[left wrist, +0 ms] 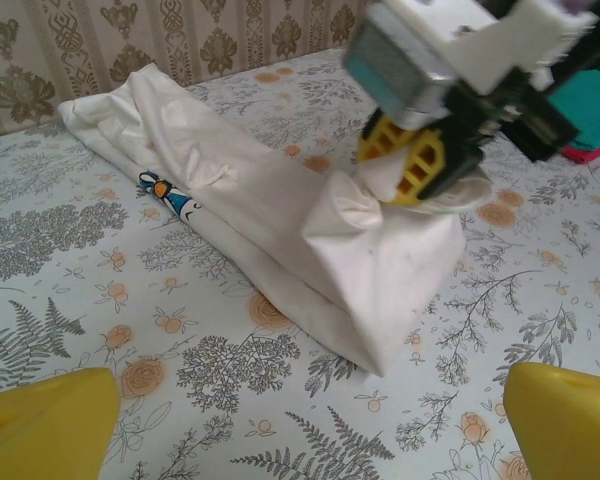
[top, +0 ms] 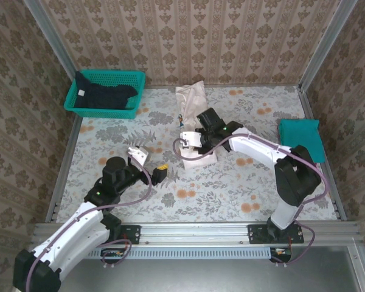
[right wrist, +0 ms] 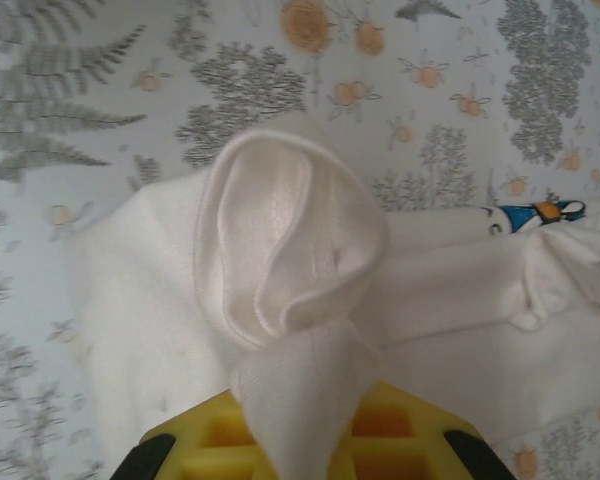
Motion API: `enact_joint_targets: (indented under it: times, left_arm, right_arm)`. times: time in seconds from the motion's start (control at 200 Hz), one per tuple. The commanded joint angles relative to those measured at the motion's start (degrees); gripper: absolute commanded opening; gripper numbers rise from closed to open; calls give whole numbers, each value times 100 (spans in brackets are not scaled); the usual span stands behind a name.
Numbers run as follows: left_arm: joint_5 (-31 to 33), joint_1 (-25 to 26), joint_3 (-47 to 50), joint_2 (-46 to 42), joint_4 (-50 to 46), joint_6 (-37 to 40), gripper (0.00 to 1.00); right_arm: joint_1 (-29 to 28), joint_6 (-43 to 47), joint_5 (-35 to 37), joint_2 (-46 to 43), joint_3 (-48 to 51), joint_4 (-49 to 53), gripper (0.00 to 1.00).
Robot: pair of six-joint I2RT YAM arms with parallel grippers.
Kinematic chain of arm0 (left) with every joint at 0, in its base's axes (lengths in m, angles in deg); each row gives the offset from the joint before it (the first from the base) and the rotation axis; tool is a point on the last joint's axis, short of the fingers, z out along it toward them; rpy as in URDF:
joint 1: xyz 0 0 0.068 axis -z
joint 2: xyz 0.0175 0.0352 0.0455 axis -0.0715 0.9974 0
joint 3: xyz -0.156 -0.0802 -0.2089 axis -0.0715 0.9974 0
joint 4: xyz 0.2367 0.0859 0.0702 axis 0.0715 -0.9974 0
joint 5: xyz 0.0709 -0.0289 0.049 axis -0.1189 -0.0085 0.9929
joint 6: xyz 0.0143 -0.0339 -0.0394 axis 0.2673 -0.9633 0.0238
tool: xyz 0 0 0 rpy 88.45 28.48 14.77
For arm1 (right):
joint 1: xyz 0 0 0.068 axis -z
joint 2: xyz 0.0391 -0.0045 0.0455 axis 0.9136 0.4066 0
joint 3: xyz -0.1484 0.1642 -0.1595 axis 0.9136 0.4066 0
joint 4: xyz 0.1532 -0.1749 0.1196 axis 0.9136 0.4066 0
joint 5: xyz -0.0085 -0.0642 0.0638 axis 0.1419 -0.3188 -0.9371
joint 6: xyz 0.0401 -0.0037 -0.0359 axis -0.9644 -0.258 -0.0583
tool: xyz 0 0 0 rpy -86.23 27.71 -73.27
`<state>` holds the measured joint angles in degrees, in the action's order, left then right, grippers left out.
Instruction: Fold and stack the t-shirts
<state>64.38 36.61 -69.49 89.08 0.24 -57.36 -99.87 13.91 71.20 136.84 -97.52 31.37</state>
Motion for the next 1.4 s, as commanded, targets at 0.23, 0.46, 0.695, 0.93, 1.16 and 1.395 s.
enact_joint_targets:
  times: [0.23,0.46,0.695,0.93,1.16,1.395]
  left_arm:
    - [-33,-43,68,-126,6,-50,100]
    - [-12,-43,116,-131,40,-62,100]
    - [-23,-43,103,-129,26,-71,100]
    - [-30,-47,103,-141,23,-91,100]
    - [-33,-52,103,-157,11,-123,100]
    - [-3,-61,103,-120,89,-104,100]
  right_arm:
    - [353,352,-33,936,-949,38,0]
    - [433,211,-109,1258,-955,-146,0]
    - [515,103,1,1575,-1022,-406,0]
    - [592,-63,179,1845,-1102,-733,4]
    - [589,-389,154,1432,-834,-1079,58]
    - [501,-961,-61,405,137,-1932,77]
